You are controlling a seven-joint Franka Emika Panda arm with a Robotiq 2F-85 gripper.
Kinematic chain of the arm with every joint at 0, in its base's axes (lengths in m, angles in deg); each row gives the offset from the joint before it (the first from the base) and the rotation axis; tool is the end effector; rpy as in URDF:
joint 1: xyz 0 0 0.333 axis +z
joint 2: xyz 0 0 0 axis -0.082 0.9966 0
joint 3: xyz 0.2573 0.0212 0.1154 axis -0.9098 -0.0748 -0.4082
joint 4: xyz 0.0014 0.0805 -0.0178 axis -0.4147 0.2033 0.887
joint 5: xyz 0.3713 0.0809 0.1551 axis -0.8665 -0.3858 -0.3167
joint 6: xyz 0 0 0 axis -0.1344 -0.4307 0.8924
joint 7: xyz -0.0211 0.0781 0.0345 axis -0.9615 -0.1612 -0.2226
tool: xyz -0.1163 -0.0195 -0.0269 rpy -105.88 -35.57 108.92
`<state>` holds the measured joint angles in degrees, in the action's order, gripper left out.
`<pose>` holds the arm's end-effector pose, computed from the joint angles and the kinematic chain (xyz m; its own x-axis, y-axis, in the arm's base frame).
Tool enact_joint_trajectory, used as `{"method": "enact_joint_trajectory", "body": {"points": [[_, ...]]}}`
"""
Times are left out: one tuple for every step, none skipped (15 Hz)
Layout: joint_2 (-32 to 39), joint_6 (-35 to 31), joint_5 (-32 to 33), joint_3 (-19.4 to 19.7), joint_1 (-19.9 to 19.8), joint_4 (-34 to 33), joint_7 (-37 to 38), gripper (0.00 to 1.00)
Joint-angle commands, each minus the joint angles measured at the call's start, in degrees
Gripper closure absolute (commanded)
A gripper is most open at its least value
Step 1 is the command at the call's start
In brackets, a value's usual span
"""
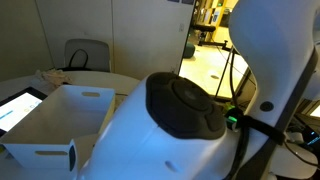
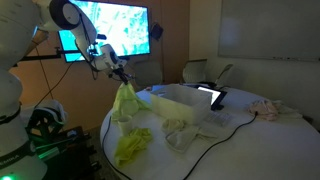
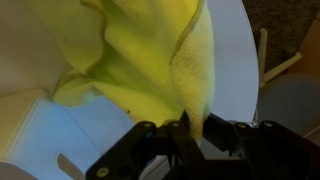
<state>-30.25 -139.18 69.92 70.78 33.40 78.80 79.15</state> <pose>0.5052 0.4913 0.2175 0.9149 -0.0332 0.4024 0.0301 -0.9883 -0.1498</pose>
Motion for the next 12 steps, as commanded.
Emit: {"method": "enact_joint_trajectory", "body": {"points": [[1.56,2.9,-3.47,5.05,4.42,-5.69,3.12,0.97],[1.2,3.33,-3.75,6.1,5.0,-6.19,3.74,0.97],[0.56,3.76,-3.66,7.19,5.44,-6.46,4.68,0.97],[0.27,4.0,-3.63,8.05,5.84,-6.9,5.54,0.97],[-0.29,4.27,-3.31,9.14,6.23,-7.08,6.53,0.97],[-0.94,4.23,-3.02,9.99,6.27,-7.01,7.26,0.97],[-1.33,4.26,-2.62,10.79,6.43,-7.1,7.99,0.97],[-1.77,4.31,-2.32,11.62,6.41,-7.28,8.66,0.97],[-2.09,4.41,-2.18,12.12,6.28,-7.4,8.88,0.97],[-2.38,4.7,-1.72,12.95,6.42,-7.69,9.52,0.97],[-2.88,4.84,-2.02,13.0,5.92,-7.7,9.22,0.97],[-3.43,5.16,-1.88,13.49,5.73,-7.81,9.43,0.97]]}}
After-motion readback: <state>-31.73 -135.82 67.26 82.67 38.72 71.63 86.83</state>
